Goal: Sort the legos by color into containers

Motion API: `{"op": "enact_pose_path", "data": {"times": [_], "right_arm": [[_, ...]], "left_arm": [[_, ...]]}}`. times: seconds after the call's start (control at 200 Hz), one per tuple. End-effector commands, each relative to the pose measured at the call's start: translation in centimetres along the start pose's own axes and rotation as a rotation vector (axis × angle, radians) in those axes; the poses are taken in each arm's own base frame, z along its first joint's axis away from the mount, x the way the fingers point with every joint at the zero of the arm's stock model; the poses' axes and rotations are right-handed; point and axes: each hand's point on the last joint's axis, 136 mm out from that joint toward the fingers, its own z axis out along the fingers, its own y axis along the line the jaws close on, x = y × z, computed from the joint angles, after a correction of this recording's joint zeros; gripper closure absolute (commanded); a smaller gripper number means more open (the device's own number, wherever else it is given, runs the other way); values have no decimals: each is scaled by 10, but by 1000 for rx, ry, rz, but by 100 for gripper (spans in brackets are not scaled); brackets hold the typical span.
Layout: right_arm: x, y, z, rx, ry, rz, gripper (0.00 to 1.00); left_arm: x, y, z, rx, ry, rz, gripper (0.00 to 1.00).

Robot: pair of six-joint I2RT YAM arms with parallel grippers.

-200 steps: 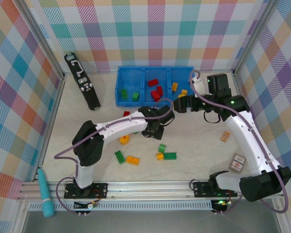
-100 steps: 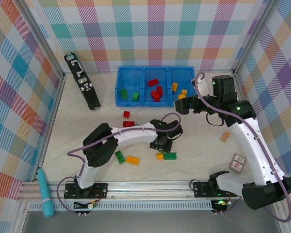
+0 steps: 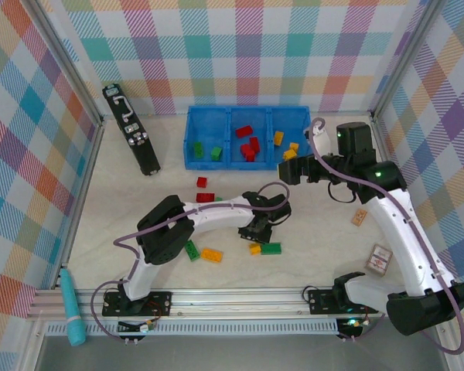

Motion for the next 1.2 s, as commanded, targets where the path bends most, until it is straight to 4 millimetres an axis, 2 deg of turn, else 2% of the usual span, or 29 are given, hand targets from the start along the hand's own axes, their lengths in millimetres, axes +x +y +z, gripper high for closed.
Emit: {"op": "enact_pose_path", "data": {"times": [0.0,0.125,0.19,0.36,0.425,0.51,0.645,0.845,0.97,1.045,1.12,1.195], "right_arm": [[-1,4,-4,-4,-26,-24,1],[-1,2,-4,5,-31,-28,1],[0,0,-3,11,-39,-29,1],[-4,-1,-8,37,-64,-55,1],[-5,-3,-11,54,-71,-68,1],[-5,-3,-11,55,-75,-75,1],[-6,-1,-10,44,-74,-74,1],[-7,-1,-9,42,-69,-73,1],[-7,-2,-8,44,-67,-72,1],[-6,-3,-5,40,-60,-68,1],[-6,-3,-3,38,-55,-66,1],[-6,-5,0,35,-48,-61,1]], "left_arm": [[-37,46,-45,-57,-91,-29,81],[-92,99,-98,-102,-240,-63,81],[-123,121,-118,-95,-325,-79,81],[-200,186,-154,-179,-515,-117,81],[-226,211,-161,-197,-577,-165,81],[-257,232,-165,-204,-643,-212,80],[-295,253,-150,-215,-706,-274,80],[-329,283,-91,-186,-689,-387,80],[-336,294,-52,-159,-635,-436,80],[-337,294,-34,-153,-604,-433,79],[-336,293,-25,-151,-589,-425,78],[-335,291,-26,-148,-587,-416,75]]}}
